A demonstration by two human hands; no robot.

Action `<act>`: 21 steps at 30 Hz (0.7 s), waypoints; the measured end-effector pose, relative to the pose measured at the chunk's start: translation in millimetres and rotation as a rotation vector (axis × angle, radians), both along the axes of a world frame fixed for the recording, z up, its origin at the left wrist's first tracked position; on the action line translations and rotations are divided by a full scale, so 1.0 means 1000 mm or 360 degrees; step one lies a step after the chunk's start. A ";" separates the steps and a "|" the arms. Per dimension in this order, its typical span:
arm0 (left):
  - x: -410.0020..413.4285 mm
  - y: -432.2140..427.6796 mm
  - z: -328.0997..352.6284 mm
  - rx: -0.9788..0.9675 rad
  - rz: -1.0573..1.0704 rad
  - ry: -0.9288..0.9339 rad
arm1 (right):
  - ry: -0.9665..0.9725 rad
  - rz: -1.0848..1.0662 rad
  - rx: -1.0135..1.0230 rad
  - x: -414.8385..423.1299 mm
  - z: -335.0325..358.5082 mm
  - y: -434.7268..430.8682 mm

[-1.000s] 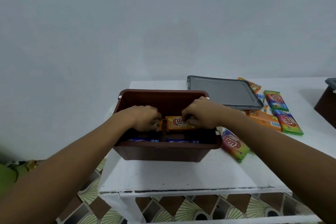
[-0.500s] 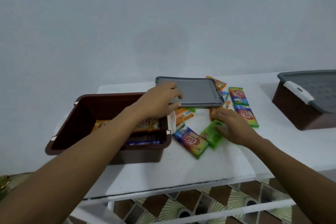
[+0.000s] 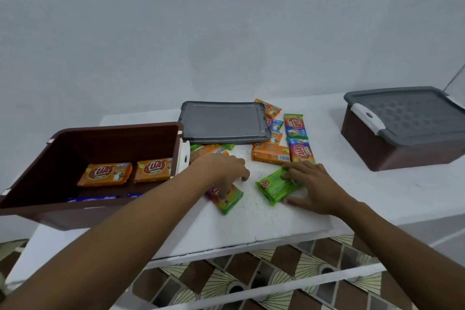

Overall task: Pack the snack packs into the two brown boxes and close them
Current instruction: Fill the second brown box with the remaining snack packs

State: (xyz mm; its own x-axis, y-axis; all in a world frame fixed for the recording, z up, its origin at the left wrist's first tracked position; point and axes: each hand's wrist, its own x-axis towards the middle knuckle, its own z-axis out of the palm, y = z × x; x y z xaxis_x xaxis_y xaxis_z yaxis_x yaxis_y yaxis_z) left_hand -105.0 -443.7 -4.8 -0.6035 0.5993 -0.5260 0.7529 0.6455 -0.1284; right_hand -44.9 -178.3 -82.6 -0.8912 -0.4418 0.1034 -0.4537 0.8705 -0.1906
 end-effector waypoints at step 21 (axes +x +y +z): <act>0.004 0.013 -0.021 0.0242 0.0678 0.0067 | -0.0225 -0.0954 -0.0320 -0.055 0.011 0.020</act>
State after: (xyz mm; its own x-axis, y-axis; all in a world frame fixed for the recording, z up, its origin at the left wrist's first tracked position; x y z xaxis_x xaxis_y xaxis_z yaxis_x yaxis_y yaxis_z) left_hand -100.6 -430.9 -25.6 -0.8321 0.3614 -0.4207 0.4122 0.9105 -0.0331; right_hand -99.8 -157.9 -71.9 -0.9883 0.1523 -0.0041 0.1413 0.9060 -0.3989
